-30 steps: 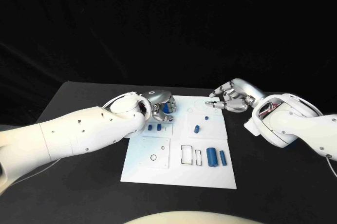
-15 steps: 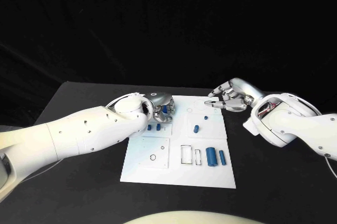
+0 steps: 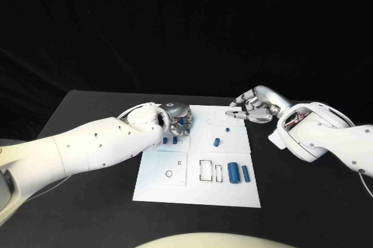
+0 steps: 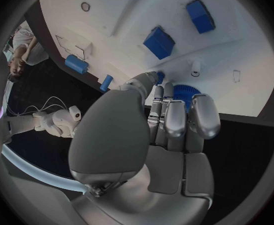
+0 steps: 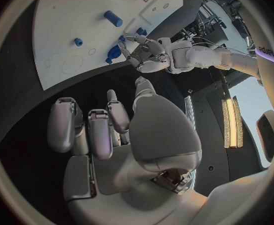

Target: Assemble the parts on the task board

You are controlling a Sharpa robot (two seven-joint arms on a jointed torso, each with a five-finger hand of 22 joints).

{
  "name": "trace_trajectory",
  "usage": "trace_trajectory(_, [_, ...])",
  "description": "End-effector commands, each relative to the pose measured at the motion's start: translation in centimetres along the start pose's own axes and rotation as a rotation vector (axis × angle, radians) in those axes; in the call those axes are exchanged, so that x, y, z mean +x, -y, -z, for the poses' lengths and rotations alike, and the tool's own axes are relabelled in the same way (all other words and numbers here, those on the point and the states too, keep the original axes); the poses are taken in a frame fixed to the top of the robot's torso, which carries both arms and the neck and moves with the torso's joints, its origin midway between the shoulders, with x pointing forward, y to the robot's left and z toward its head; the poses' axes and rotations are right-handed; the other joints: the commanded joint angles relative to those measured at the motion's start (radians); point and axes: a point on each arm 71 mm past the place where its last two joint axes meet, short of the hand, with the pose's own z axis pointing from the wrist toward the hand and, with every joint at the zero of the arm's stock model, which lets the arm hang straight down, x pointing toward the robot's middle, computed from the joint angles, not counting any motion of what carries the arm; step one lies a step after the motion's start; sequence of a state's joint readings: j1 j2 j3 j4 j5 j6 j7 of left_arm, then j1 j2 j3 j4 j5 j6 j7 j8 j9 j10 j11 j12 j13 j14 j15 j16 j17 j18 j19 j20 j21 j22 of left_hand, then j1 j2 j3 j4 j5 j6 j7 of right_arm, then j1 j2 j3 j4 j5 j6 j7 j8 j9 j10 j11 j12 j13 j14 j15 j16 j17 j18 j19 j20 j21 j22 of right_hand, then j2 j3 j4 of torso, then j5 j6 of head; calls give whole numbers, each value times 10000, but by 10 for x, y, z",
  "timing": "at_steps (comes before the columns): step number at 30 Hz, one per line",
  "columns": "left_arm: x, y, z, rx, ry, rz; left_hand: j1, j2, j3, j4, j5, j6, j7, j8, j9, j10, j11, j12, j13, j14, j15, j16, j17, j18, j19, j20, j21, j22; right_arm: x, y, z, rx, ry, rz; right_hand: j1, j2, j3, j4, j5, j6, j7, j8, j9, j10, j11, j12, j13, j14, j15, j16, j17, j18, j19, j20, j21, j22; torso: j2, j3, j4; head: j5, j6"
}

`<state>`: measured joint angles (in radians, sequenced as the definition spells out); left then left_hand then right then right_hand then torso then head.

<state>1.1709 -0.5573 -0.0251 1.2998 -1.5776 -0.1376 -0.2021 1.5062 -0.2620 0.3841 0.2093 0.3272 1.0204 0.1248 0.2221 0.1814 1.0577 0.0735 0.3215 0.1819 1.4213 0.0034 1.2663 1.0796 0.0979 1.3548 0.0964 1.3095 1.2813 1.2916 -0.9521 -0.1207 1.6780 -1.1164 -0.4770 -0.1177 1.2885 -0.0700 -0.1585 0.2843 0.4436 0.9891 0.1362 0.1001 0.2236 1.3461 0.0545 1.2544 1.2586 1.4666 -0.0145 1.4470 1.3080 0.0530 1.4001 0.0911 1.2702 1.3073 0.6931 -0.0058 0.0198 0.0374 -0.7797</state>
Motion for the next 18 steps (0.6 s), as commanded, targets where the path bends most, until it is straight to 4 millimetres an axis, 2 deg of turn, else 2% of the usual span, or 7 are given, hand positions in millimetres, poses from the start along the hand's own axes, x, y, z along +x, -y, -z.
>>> trace_trajectory(1, [2,3,-1,67,-245,-75,34,172,112,-44,-48,121,-2,-70,-18,194,-15,-46,-26,91,-42,99,48,-204,113,-9,122,86,1,-1,0,-112,-10,32,-25,89,-58,22,51,-2,-9,46,12,-70,-18,-47,-8,473,-44,-64,277,201,-44,-10,-33,777,0,-2,-8,-3,-3])
trace_trajectory(12, [5,3,-3,104,-323,19,91,241,228,-146,-60,244,-14,-148,-47,427,-60,-147,-81,122,-82,214,124,-240,199,-49,271,252,1,-2,0,-114,-33,31,-18,99,-64,21,55,-2,-10,48,12,-54,-19,-30,9,473,-45,-70,272,200,-42,-11,-35,778,6,-4,13,-22,-18])
trace_trajectory(18, [7,2,-4,90,-389,50,85,266,255,-161,-65,257,-7,-184,-61,489,-65,-181,-96,133,-87,248,149,-251,226,-56,315,301,1,-2,0,-116,-41,31,-18,99,-64,21,55,-2,-10,48,12,-54,-19,-30,9,473,-45,-70,272,200,-42,-11,-35,778,6,-1,-5,-17,-25])
